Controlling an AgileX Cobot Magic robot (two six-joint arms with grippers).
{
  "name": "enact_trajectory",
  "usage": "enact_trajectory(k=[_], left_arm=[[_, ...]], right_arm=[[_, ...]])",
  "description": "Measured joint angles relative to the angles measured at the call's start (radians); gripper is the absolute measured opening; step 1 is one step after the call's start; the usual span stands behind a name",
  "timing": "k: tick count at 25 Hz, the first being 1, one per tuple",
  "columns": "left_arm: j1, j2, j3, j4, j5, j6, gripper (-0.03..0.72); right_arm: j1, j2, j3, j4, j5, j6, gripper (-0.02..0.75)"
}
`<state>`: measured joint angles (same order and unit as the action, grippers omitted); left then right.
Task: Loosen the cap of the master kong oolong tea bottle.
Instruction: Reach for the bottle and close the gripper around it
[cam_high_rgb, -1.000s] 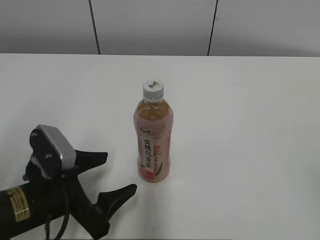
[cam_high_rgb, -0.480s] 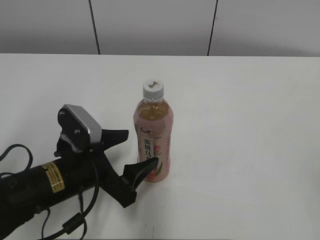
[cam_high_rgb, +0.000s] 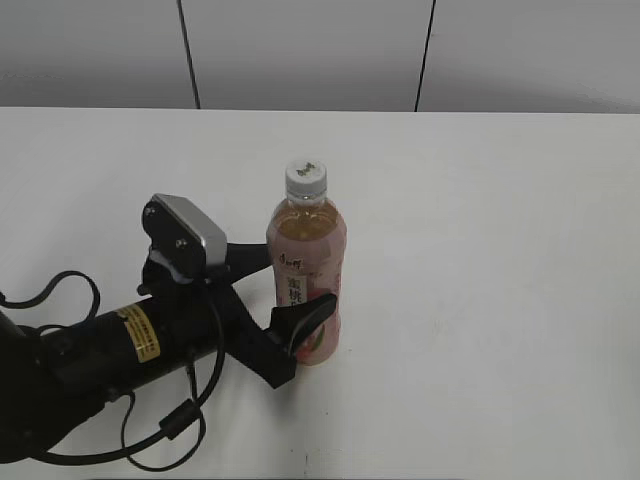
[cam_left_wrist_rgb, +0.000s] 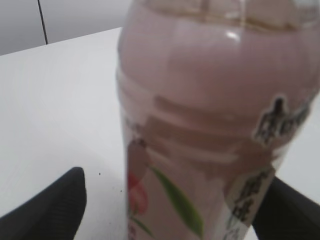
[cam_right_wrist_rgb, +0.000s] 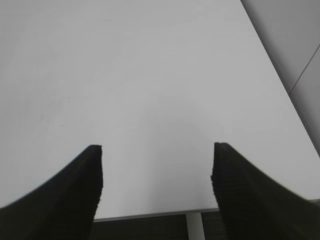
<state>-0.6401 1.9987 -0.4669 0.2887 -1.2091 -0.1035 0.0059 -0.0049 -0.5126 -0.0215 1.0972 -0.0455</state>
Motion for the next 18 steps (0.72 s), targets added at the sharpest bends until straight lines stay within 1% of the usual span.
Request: enact_trajectory(k=[8, 18], left_arm=[[0.000, 0.022, -0.064, 0.026, -0.001, -0.051, 0.575], [0.000, 0.042, -0.088, 0.020, 0.000, -0.057, 0.575]], right_arm=[[0.000, 0.000, 0.000, 0.000, 0.000, 0.000, 0.519], [0.000, 0.000, 0.000, 0.000, 0.000, 0.000, 0.519]])
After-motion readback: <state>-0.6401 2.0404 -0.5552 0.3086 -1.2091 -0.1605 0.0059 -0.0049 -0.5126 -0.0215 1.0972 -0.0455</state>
